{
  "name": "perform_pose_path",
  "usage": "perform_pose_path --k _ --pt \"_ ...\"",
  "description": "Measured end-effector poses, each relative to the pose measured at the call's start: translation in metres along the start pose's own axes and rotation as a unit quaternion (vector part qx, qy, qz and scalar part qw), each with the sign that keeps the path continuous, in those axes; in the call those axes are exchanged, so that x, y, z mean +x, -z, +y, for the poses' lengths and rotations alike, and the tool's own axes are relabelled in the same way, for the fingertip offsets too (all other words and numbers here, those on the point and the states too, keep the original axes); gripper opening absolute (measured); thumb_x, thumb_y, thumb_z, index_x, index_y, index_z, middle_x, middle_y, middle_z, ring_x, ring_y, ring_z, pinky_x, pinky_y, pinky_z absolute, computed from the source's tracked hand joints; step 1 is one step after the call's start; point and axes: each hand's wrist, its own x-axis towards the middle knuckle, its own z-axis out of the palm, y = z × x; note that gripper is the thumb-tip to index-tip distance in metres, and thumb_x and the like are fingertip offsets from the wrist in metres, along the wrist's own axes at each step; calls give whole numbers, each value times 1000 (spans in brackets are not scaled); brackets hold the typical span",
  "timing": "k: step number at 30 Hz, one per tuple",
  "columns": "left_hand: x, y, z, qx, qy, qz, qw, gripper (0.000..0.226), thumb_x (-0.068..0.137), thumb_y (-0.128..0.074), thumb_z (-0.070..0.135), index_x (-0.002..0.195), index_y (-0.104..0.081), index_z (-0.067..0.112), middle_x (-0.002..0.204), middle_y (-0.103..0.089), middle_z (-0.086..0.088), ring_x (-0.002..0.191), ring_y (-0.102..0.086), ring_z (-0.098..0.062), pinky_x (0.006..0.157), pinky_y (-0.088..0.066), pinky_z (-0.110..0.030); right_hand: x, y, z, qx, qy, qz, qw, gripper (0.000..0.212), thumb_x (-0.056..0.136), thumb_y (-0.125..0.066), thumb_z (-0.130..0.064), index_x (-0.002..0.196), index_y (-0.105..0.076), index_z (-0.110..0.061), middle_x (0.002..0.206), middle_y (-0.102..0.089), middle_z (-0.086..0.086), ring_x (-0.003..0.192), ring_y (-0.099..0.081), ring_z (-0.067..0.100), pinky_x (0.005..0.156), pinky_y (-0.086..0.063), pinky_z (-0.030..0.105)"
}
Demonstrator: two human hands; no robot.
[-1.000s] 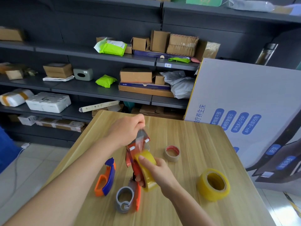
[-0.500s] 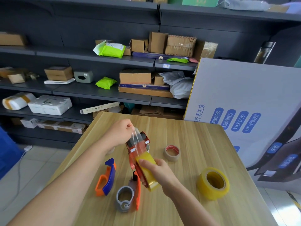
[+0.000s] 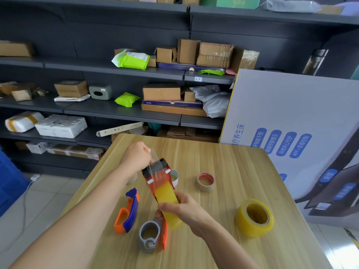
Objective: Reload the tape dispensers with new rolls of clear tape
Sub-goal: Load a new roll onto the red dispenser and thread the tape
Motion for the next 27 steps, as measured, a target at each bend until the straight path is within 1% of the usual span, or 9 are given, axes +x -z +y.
perform_pose_path --k 2,5,6,8,10,15,18,21,27 --pt "-2 1 5 9 -9 -2 1000 19 100 -40 20 94 -56 11 91 -67 -7 85 -62 -23 65 -49 -34 -1 -1 1 -5 6 -7 1000 18 83 -71 -22 98 -61 -19 88 -74 2 82 -70 13 81 -57 30" --pt "-9 4 14 -7 -41 -22 999 22 101 -39 20 87 -54 12 83 -69 -4 83 -62 -21 68 -49 -36 -1 -4 2 9 10 -8 1000 37 75 -74 -26 106 -59 -13 93 -75 9 86 -71 18 92 -56 41" --pt "-10 5 16 -19 -57 -36 998 23 101 -38 20 83 -52 13 81 -69 -5 80 -63 -22 73 -51 -39 -1 -4 1 19 4 -1 1000 43 74 -76 -32 109 -58 -14 94 -76 7 86 -72 17 88 -56 38" --pt "-13 11 21 -32 -91 -67 993 25 101 -38 20 79 -48 15 83 -71 -9 78 -64 -26 79 -53 -46 -2 -4 -1 45 -6 21 999 34 82 -72 -44 104 -57 -23 87 -76 -1 80 -72 11 77 -54 26" --pt "-16 16 27 -22 -128 -83 988 23 100 -39 21 80 -48 15 85 -71 -11 80 -65 -30 79 -54 -48 -1 -3 -1 59 -1 45 997 34 87 -65 -50 104 -61 -22 85 -75 0 80 -71 15 75 -53 27" --pt "-19 19 41 91 -221 -39 970 19 99 -41 21 84 -52 19 84 -65 1 78 -64 -20 70 -50 -40 1 -1 4 68 11 54 996 32 87 -69 -41 102 -63 -14 77 -74 3 71 -69 17 69 -55 28" --pt "-16 16 39 85 -214 -30 973 20 100 -40 21 84 -52 18 83 -69 5 66 -65 -13 67 -51 -38 1 0 4 66 33 38 997 32 82 -71 -42 97 -67 -14 78 -73 2 72 -68 16 75 -54 32" --pt "-8 14 34 61 -190 -21 980 21 98 -42 20 79 -50 20 86 -71 -2 68 -65 -19 72 -54 -44 0 0 4 74 44 32 996 33 83 -70 -39 99 -67 -10 77 -71 8 68 -66 21 74 -53 35" --pt "7 9 22 -14 -134 -40 990 22 96 -43 15 76 -52 18 91 -71 -12 78 -67 -32 76 -56 -54 -3 6 3 82 38 55 994 28 87 -67 -32 98 -60 -8 74 -70 9 62 -64 18 62 -53 26"
